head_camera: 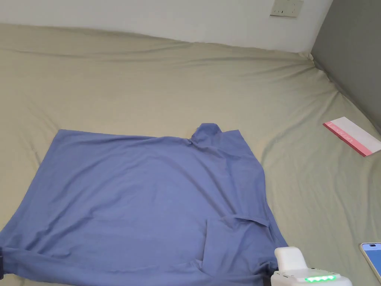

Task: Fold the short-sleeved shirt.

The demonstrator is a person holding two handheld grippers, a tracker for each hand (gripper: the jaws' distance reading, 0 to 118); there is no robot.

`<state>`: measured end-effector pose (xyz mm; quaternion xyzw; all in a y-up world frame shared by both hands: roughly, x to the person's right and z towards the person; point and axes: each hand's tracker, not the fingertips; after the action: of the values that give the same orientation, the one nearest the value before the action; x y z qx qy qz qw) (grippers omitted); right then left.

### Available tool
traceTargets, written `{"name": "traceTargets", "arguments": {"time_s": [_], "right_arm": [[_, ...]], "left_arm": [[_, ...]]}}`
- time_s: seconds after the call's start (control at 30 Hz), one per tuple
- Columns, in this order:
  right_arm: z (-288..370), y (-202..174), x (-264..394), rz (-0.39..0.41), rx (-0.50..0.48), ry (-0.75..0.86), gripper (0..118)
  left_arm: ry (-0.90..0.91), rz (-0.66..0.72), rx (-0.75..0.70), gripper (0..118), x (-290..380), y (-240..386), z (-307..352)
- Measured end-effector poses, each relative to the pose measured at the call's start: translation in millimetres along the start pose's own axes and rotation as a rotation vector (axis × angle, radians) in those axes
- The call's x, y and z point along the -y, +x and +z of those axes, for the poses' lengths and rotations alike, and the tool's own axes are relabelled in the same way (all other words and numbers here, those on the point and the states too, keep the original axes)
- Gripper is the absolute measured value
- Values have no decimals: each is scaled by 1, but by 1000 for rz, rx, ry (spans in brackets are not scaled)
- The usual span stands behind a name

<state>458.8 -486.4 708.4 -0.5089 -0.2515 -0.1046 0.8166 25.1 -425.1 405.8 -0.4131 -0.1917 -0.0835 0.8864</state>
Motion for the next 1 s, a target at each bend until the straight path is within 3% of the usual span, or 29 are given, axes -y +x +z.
{"name": "traceTargets", "arguments": {"time_s": [0.13,0.3,0.47,0.7,1.0], "right_arm": [[22,17,-8,-85,-78,89,3],[46,32,-23,-111,-93,193,3],[72,36,-45,-77,-62,343,3],[61,40,-116,-37,-13,394,3],[-35,31,-173,22,65,234,3]], "left_arm": [[27,53,31,4,-5,-5,5],[69,67,52,4,-21,-6,13],[154,103,71,3,-40,-7,24],[201,96,58,3,-89,1,-4],[38,13,1,3,-123,18,-107]]}}
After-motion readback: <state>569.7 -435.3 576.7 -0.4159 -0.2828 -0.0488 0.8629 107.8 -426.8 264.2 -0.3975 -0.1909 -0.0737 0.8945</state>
